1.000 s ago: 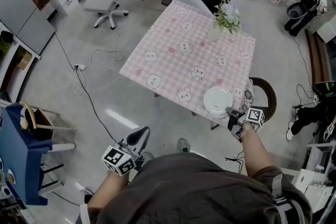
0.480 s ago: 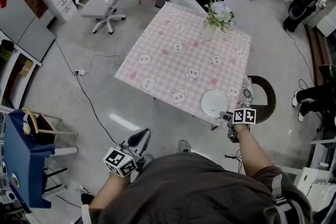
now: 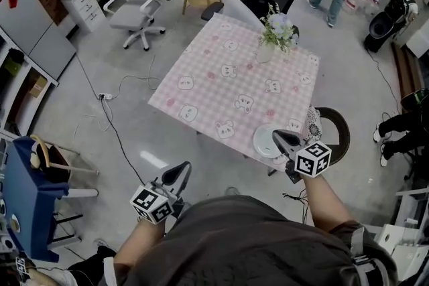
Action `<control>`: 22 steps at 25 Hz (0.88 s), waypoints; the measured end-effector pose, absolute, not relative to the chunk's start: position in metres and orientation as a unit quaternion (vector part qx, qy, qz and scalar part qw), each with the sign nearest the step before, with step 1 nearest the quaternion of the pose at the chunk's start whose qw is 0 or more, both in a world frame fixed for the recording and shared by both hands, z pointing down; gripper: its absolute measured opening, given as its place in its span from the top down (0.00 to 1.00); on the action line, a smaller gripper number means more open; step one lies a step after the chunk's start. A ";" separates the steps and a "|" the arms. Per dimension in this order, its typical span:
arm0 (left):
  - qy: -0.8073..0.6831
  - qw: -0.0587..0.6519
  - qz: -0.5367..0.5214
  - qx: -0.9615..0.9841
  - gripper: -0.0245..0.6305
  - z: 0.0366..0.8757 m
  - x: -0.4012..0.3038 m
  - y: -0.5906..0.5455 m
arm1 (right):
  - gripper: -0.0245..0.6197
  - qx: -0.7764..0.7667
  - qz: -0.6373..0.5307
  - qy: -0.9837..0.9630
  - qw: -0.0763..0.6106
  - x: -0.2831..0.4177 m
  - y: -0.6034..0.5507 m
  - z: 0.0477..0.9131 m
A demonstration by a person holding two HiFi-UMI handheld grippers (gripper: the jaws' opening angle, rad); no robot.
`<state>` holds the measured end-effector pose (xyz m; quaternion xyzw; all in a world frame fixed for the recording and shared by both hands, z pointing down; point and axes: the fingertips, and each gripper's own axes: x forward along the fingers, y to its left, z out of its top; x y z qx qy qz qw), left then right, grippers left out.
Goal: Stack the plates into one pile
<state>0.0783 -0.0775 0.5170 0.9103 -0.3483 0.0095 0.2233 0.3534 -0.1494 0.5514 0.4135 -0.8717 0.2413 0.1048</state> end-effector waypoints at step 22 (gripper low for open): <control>-0.367 0.075 -0.041 0.926 0.96 0.361 0.053 -0.100 | 0.97 0.328 0.091 -0.939 0.039 0.248 -0.134 0.389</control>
